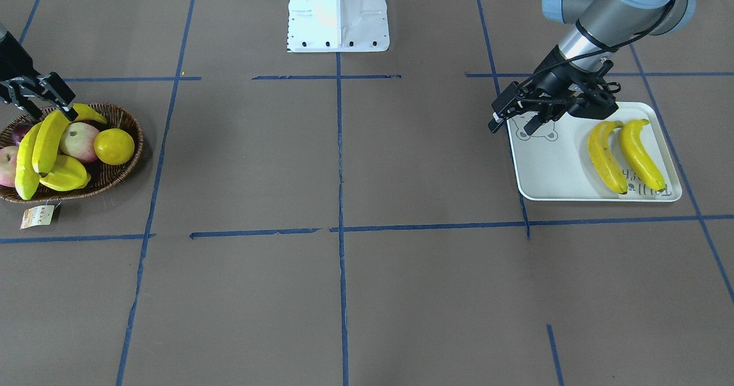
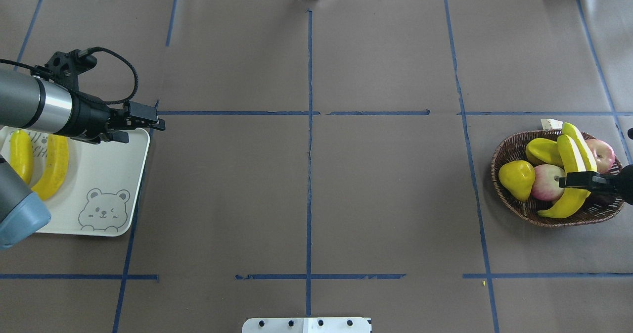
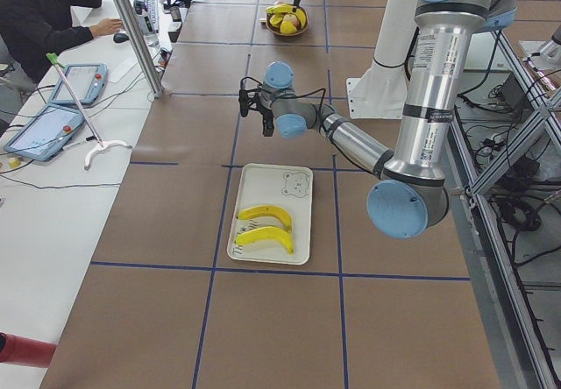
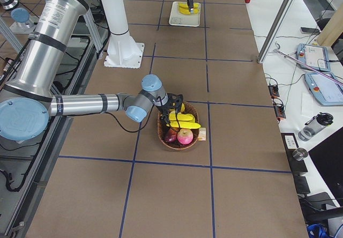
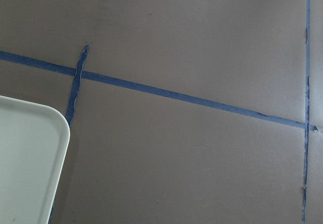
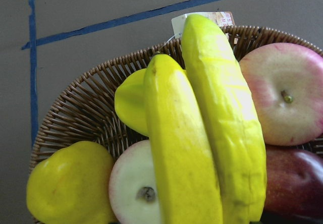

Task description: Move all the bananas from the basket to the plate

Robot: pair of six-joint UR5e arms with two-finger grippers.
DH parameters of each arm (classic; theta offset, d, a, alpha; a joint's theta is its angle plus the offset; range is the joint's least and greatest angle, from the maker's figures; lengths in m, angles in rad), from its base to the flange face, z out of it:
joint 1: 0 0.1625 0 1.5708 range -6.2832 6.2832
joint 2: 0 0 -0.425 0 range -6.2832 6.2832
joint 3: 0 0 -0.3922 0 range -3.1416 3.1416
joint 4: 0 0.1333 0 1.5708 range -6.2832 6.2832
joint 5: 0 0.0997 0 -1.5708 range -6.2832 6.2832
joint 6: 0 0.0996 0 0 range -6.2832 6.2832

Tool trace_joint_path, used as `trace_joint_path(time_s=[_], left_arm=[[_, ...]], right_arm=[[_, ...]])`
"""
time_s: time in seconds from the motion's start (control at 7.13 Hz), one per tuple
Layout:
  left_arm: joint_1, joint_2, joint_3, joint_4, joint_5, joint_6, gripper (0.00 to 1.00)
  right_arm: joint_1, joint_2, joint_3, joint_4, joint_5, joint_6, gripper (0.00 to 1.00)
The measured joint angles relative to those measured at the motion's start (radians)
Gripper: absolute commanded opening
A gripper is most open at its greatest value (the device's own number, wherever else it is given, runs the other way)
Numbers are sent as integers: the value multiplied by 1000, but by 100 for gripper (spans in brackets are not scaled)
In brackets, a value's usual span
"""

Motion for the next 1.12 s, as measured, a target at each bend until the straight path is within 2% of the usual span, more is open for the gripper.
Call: trace_joint_path(time_s=[0.14,0.42,0.56,0.98,1.12], left_arm=[[0,1,-1,0,0,0,100],[0,2,0,1,0,0,100],[0,2,0,1,0,0,100],[1,3,0,1,0,0,100],[1,3,0,1,0,0,100]], right_arm=[[0,4,0,-3,3,0,60],[1,7,2,-4,5,0,17],[2,7,5,-3,12,0,4],[38,9,15,-2,72,0,1],[90,10,28,-2,130,-1,0]])
